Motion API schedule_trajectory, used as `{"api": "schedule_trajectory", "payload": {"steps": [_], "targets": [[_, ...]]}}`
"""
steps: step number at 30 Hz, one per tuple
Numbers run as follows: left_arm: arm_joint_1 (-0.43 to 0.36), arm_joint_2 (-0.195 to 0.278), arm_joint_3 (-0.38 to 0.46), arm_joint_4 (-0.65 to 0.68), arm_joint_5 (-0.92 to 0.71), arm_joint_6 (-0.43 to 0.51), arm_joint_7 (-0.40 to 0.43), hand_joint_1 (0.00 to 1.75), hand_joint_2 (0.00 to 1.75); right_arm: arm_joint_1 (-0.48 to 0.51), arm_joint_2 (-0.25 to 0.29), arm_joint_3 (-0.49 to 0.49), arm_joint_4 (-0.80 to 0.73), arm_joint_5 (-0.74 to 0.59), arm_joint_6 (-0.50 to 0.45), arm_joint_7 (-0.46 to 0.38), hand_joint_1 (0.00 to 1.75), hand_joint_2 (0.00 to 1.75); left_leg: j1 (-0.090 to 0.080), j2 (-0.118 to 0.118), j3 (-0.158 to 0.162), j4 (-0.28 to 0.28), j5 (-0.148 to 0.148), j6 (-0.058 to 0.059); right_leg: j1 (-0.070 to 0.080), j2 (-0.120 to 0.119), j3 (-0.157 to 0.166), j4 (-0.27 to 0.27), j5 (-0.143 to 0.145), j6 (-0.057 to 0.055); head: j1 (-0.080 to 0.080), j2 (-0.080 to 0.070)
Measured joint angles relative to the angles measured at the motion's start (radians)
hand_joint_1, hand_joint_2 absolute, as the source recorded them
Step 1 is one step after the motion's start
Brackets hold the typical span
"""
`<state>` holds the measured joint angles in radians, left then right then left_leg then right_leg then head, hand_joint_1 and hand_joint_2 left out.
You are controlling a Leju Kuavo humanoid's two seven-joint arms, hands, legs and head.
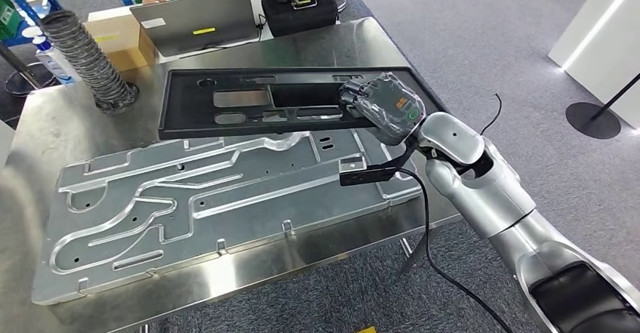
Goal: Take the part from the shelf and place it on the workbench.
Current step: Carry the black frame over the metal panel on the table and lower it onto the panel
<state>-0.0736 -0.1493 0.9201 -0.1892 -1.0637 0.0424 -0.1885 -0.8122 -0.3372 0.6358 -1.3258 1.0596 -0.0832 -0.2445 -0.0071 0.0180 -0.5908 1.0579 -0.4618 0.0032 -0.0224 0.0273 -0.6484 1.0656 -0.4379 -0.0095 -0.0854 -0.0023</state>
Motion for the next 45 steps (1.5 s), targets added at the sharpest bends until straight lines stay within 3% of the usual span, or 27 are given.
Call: {"api": "schedule_trajectory", "payload": {"steps": [2,4,6,8,9,10,11,13,15,19,21,23,25,26,27,29,31,35,36,39,40,41,43,45], "targets": [[0.0,0.001,0.0,0.0,-0.004,0.002,0.001,0.0,1.75,0.002,0.0,0.001,-0.001,-0.002,0.0,-0.001,0.0,0.0,-0.006,0.0,0.008,-0.024,0.0,0.004,-0.002,0.0,-0.002,-0.007,0.007,0.012,0.0,0.0],[0.002,0.002,-0.001,0.0,-0.009,0.006,0.007,0.0,1.75,0.003,0.0,0.003,0.0,-0.003,0.0,-0.002,0.0,0.0,-0.002,0.002,0.016,-0.046,0.014,0.012,-0.002,-0.003,-0.001,-0.007,0.004,0.023,0.0,0.0],[0.002,0.003,-0.002,0.0,-0.01,0.01,0.014,0.0,0.87,0.002,0.005,0.004,0.002,-0.004,0.001,-0.002,0.0,0.0,0.001,0.006,0.023,-0.068,0.028,0.021,0.001,-0.008,-0.026,0.051,-0.037,0.028,0.0,0.0],[0.001,0.003,-0.001,0.0,-0.003,0.011,0.017,0.0,0.0,0.004,0.015,0.005,0.008,-0.007,0.001,-0.004,0.0,0.0,-0.002,0.009,0.02,-0.07,0.031,0.026,0.002,-0.011,-0.082,0.171,-0.101,0.03,0.0,0.0],[0.001,0.004,-0.001,0.0,0.002,0.011,0.02,0.0,0.0,0.006,0.02,0.007,0.012,-0.01,0.001,-0.005,0.0,0.0,-0.003,0.009,0.018,-0.069,0.032,0.026,0.003,-0.011,-0.104,0.219,-0.118,0.032,0.0,0.0],[0.001,0.004,-0.001,0.0,0.004,0.011,0.023,0.0,0.0,0.007,0.024,0.009,0.016,-0.012,0.001,-0.007,0.0,0.0,-0.003,0.01,0.016,-0.067,0.032,0.026,0.002,-0.012,-0.112,0.237,-0.117,0.035,0.0,0.0],[0.002,0.004,-0.001,0.0,0.004,0.01,0.028,0.0,0.0,0.008,0.025,0.012,0.019,-0.014,0.0,-0.008,0.0,0.0,-0.003,0.01,0.014,-0.064,0.031,0.025,0.0,-0.012,-0.1,0.217,-0.099,0.037,0.0,0.0],[0.002,0.004,-0.001,0.0,0.004,0.011,0.035,0.0,0.0,0.007,0.027,0.017,0.024,-0.017,-0.001,-0.008,0.0,0.0,-0.002,0.009,0.01,-0.052,0.026,0.019,-0.004,-0.013,-0.036,0.098,-0.043,0.039,0.0,0.0],[0.001,0.005,-0.001,0.0,0.004,0.012,0.037,0.0,0.0,0.006,0.03,0.019,0.027,-0.02,-0.003,-0.008,0.0,0.0,-0.004,0.006,0.004,-0.034,0.018,0.009,-0.003,-0.008,0.01,0.008,-0.014,0.029,0.0,0.0],[0.001,0.009,0.0,0.0,0.003,0.016,0.04,0.0,0.0,0.006,0.031,0.019,0.031,-0.036,-0.007,-0.007,0.0,0.0,-0.004,0.004,-0.001,-0.019,0.006,-0.008,0.001,-0.004,0.015,-0.006,-0.008,0.002,0.0,0.0],[0.002,0.013,0.001,0.0,0.003,0.019,0.043,0.0,0.0,0.003,0.028,0.02,0.033,-0.043,-0.007,-0.007,0.0,0.0,0.002,0.001,-0.027,0.043,-0.034,-0.019,-0.002,-0.005,0.016,-0.008,-0.005,-0.007,0.0,0.0],[0.002,0.014,0.003,0.0,0.003,0.02,0.047,0.0,0.0,0.0,0.026,0.021,0.037,-0.048,-0.006,-0.007,0.0,0.0,0.009,-0.003,-0.082,0.172,-0.097,-0.028,-0.001,-0.005,0.015,-0.008,-0.004,-0.011,0.0,0.0],[0.002,0.014,0.006,0.0,0.003,0.021,0.05,0.0,0.0,0.0,0.025,0.024,0.045,-0.053,-0.006,-0.007,0.0,0.0,0.013,-0.004,-0.12,0.259,-0.119,-0.03,0.0,-0.005,0.015,-0.008,-0.004,-0.012,0.0,0.0],[0.002,0.014,0.007,0.0,0.003,0.021,0.05,0.0,0.0,0.0,0.025,0.025,0.049,-0.055,-0.007,-0.007,0.0,0.0,0.013,-0.004,-0.114,0.248,-0.103,-0.028,0.0,-0.005,0.016,-0.008,-0.004,-0.012,0.0,0.0],[0.002,0.015,0.008,0.0,0.003,0.021,0.05,0.0,0.0,0.0,0.025,0.026,0.053,-0.058,-0.008,-0.007,0.0,0.0,0.012,-0.004,-0.09,0.2,-0.072,-0.023,0.001,-0.005,0.017,-0.008,-0.004,-0.012,0.0,0.0],[0.001,0.018,0.008,0.0,0.002,0.022,0.048,0.0,0.0,0.0,0.025,0.027,0.058,-0.066,-0.012,-0.007,0.0,0.0,0.007,-0.001,-0.02,0.058,-0.013,-0.009,0.001,-0.005,0.019,-0.009,-0.003,-0.01,0.0,0.0],[-0.001,0.022,0.009,0.0,0.002,0.023,0.042,0.0,0.0,0.003,0.025,0.027,0.062,-0.075,-0.018,-0.007,0.0,0.0,0.0,0.002,0.019,-0.023,0.004,0.0,0.001,-0.006,0.017,-0.012,0.001,-0.001,0.0,0.0],[0.002,0.025,0.009,0.0,0.0,0.026,0.036,0.0,0.0,0.017,0.026,0.02,0.066,-0.094,-0.028,-0.009,0.0,0.0,0.001,0.004,0.03,-0.062,0.02,0.012,0.001,-0.009,0.014,-0.012,-0.001,0.021,0.0,0.0],[0.003,0.026,0.01,0.0,-0.001,0.027,0.037,0.0,0.0,0.02,0.028,0.015,0.066,-0.099,-0.03,-0.01,0.0,0.0,0.002,0.006,0.033,-0.074,0.028,0.015,0.002,-0.01,0.001,0.015,-0.021,0.025,0.0,0.0],[0.002,0.027,0.01,0.0,-0.005,0.03,0.054,0.0,0.0,0.038,0.041,0.0,0.066,-0.112,-0.031,-0.013,0.0,0.0,0.001,0.011,0.032,-0.082,0.035,0.021,0.004,-0.012,-0.081,0.189,-0.111,0.03,0.0,0.0],[0.003,0.028,0.01,0.0,-0.006,0.032,0.062,0.0,0.0,0.047,0.044,-0.003,0.066,-0.115,-0.03,-0.014,0.0,0.0,0.0,0.011,0.03,-0.08,0.035,0.021,0.003,-0.012,-0.1,0.228,-0.122,0.032,0.0,0.0],[0.004,0.029,0.011,0.0,-0.006,0.035,0.07,0.0,0.0,0.054,0.047,-0.006,0.064,-0.117,-0.029,-0.015,0.0,0.0,0.0,0.011,0.028,-0.077,0.034,0.021,0.003,-0.013,-0.1,0.23,-0.113,0.034,0.0,0.0],[0.005,0.029,0.012,0.0,-0.004,0.042,0.088,0.0,0.0,0.061,0.048,-0.017,0.058,-0.122,-0.028,-0.017,0.0,0.0,0.001,0.011,0.023,-0.064,0.029,0.016,-0.001,-0.013,-0.048,0.13,-0.056,0.037,0.0,0.0],[0.005,0.03,0.016,0.0,0.002,0.05,0.105,0.0,0.0,0.064,0.049,-0.028,0.049,-0.124,-0.029,-0.018,0.0,0.0,-0.001,0.008,0.015,-0.042,0.02,0.006,-0.001,-0.008,0.006,0.023,-0.014,0.031,0.0,0.0]]}}
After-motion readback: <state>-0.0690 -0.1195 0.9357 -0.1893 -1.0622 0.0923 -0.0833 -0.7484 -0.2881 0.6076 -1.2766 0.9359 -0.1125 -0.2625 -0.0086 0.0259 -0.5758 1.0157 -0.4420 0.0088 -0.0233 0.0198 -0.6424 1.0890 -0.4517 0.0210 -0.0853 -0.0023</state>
